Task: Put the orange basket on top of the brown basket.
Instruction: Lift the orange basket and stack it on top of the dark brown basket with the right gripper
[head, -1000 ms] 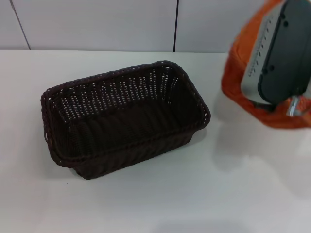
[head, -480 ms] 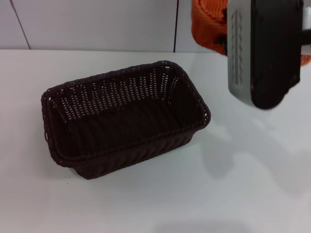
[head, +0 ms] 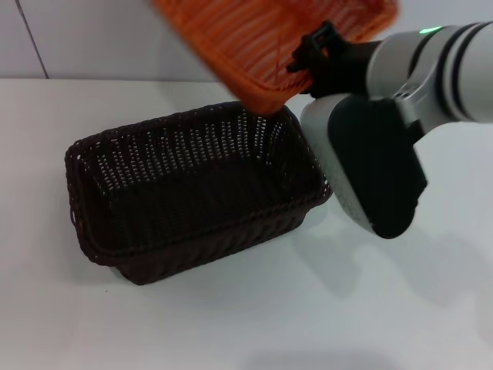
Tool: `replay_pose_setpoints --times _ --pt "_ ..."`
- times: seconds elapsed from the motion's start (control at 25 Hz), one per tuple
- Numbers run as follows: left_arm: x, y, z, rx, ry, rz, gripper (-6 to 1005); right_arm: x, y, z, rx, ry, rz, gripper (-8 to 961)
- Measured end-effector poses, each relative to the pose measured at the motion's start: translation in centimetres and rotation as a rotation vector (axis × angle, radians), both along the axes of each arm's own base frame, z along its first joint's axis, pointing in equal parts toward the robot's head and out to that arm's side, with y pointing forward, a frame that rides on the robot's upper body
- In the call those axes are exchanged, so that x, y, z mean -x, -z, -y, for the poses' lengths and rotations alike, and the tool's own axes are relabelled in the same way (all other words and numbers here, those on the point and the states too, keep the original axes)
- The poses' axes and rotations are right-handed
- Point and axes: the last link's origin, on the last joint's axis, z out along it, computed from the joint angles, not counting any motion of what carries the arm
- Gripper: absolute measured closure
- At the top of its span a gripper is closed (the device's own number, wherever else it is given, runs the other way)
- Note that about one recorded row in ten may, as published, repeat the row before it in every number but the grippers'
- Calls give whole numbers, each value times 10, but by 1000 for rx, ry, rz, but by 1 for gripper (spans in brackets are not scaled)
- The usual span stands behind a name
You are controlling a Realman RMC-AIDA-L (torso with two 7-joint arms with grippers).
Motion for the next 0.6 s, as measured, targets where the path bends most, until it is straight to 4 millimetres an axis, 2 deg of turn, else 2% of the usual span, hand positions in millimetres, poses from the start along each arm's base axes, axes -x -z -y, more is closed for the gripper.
replay_pose_setpoints --times 0.04,0.36,0.44,0.6 --pt "0 0 0 0 0 0 204 -4 7 -7 0 -29 14 734" --pt "2 4 -3 14 -23 29 204 8 20 -28 -21 -139 17 734" --pt "2 5 -4 15 -31 40 204 4 27 -37 -24 -160 26 735" --pt "2 6 -5 13 -33 46 204 1 33 -40 -20 -170 29 741"
